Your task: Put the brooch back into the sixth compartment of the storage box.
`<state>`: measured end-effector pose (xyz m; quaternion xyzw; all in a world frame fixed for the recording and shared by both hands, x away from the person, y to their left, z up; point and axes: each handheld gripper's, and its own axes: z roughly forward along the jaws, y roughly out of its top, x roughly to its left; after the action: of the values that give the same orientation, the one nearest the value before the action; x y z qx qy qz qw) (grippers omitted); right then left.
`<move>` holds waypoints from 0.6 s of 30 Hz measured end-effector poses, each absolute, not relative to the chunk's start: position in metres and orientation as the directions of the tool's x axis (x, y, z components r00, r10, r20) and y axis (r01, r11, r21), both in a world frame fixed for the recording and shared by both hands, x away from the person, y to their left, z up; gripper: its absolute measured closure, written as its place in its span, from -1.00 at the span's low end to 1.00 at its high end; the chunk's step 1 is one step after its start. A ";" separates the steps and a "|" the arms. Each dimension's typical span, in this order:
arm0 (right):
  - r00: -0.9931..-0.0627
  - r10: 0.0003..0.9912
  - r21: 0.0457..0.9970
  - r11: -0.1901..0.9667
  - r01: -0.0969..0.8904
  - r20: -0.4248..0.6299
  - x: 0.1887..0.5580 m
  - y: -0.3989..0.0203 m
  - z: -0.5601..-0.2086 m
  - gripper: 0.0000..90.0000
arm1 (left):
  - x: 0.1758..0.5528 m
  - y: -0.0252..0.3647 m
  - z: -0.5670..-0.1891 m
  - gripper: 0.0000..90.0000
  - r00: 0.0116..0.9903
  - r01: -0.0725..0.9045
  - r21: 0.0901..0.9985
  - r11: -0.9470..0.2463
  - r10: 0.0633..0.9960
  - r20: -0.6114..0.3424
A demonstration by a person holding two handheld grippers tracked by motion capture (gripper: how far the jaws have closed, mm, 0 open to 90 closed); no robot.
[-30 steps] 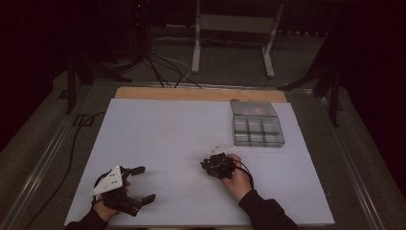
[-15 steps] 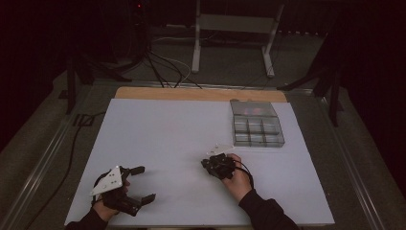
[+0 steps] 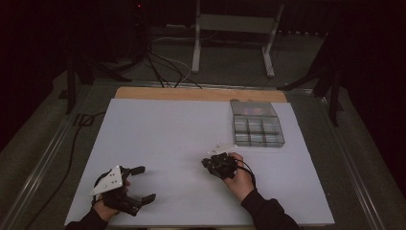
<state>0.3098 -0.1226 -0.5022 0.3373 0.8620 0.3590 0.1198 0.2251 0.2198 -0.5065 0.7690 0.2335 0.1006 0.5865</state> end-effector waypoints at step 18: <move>-0.739 0.673 0.705 0.508 0.495 0.034 0.308 -0.139 -0.491 0.90 | 0.226 0.219 -0.507 -0.98 0.870 0.244 0.947 -0.207 0.478 -0.120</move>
<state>0.3079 -0.1391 -0.4906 0.3396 0.8597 0.3612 0.1230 0.2258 0.2192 -0.5070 0.7705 0.2345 0.1002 0.5843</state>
